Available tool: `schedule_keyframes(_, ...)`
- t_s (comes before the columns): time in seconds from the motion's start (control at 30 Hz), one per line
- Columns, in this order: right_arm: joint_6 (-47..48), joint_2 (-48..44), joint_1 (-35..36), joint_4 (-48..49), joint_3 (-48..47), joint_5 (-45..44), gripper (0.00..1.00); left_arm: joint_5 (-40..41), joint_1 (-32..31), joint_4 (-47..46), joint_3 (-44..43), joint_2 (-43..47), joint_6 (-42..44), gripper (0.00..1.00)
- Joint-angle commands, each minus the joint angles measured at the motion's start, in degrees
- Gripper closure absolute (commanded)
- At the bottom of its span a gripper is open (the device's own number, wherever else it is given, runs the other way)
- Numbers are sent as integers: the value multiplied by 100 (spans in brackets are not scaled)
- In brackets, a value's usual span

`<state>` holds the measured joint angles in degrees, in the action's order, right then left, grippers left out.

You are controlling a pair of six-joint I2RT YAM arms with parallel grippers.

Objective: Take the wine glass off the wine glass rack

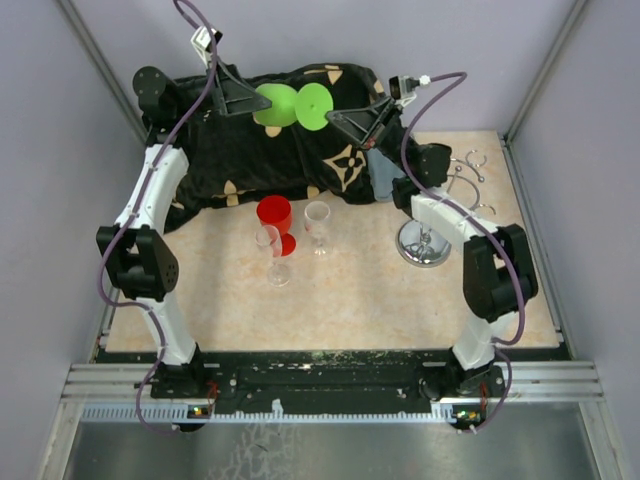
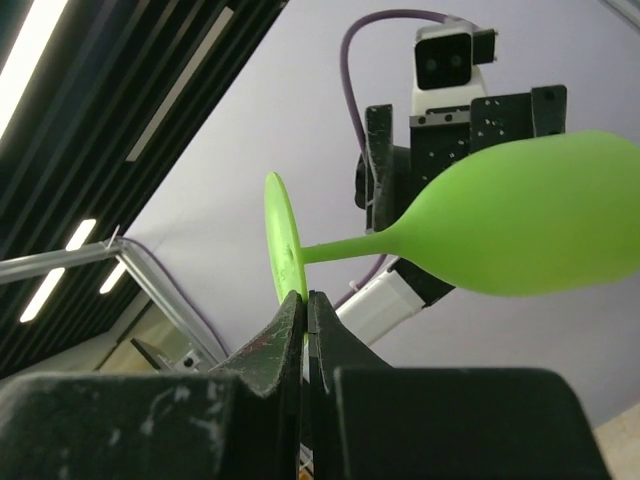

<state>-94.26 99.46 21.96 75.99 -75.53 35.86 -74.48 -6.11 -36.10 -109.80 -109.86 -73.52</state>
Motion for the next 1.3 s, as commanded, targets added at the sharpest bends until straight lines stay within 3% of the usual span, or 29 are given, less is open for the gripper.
schedule_keyframes(0.0, -155, 106, 155, 614, -232, -123, 100, 77, -22, -342, -93, 203, -103, 0)
schedule_keyframes(0.1, -234, 202, 153, 753, -260, -153, 100, 106, -27, -497, 114, 427, -268, 1)
schedule_keyframes(0.2, -287, 292, 143, 848, -344, -145, 100, 100, -22, -567, 362, 701, -359, 9)
schedule_keyframes(0.27, -356, 362, 110, 941, -395, -151, 100, 91, -9, -584, 494, 866, -390, 22)
schedule_keyframes(0.37, -531, 427, -14, 1214, -387, -224, 100, 85, 26, -549, 643, 1056, -426, 49)
schedule_keyframes(0.43, -676, 451, -127, 1436, -328, -335, 100, 84, 68, -511, 703, 1156, -439, 55)
schedule_keyframes(0.7, -1258, 541, -571, 2274, -75, -563, 100, 121, 297, -369, 849, 1472, -463, 52)
schedule_keyframes(1.27, -1124, 711, -431, 1931, -591, -76, 100, 127, 270, -521, 874, 1416, -662, 50)
